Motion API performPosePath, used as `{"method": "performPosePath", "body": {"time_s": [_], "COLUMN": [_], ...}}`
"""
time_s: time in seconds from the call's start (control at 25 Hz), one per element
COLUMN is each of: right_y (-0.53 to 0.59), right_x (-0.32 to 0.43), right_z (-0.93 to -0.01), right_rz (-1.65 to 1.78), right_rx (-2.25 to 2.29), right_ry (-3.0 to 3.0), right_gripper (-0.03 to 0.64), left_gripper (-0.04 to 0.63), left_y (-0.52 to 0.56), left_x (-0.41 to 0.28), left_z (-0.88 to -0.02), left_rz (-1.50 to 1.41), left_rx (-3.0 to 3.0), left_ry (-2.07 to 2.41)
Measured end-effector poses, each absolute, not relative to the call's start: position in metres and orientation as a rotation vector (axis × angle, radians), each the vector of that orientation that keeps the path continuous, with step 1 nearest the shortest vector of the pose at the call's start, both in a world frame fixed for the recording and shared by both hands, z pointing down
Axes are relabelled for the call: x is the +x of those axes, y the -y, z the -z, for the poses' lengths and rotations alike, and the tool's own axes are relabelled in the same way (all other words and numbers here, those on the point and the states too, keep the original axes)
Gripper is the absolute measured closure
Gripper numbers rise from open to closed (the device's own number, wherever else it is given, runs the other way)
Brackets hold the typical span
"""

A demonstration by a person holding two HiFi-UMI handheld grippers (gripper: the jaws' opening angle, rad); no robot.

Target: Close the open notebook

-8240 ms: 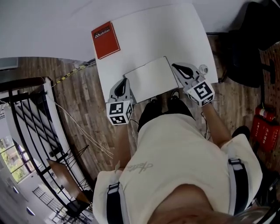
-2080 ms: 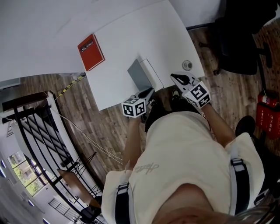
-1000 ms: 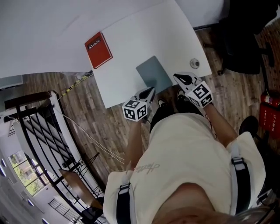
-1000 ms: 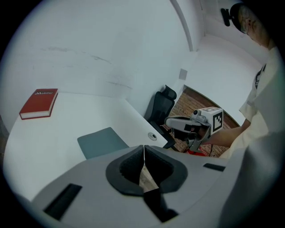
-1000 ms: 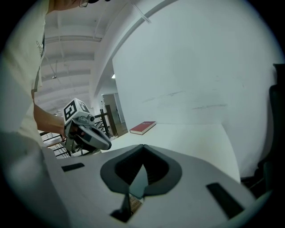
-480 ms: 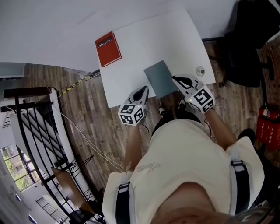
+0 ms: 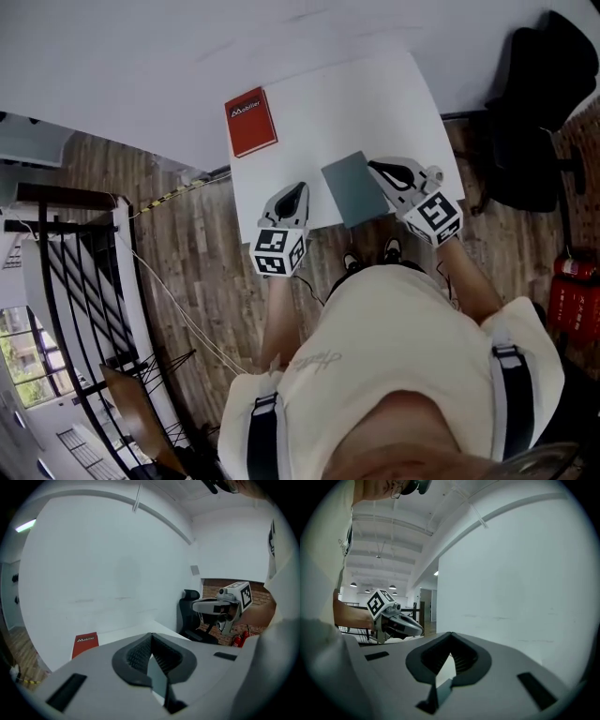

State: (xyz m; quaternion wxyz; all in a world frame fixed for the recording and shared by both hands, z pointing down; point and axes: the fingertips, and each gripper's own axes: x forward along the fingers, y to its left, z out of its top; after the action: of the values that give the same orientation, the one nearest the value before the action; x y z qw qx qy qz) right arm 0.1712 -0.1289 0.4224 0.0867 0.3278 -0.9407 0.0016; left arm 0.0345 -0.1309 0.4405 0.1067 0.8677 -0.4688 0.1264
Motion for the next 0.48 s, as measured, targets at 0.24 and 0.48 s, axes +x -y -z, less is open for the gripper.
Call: {"method": "performPosePath", "body": {"time_s": [0.24,0.48], "right_y": [0.138,0.148], "right_x": [0.169,0.173], "right_z": [-0.394,-0.365], "right_rz": [0.07,0.117], "right_rx": [0.997,1.025], "right_ry": [2.828,2.872], "right_gripper": [0.609,0.609], "left_gripper": [0.578,0.578], "left_y": [0.147,0.157], "left_x": [0.029,0.019], "left_z": [-0.414,-0.376], "left_rz": [-0.321,-0.185], "left_rx": [2.59,2.602], "left_ry": [1.431,1.536]}}
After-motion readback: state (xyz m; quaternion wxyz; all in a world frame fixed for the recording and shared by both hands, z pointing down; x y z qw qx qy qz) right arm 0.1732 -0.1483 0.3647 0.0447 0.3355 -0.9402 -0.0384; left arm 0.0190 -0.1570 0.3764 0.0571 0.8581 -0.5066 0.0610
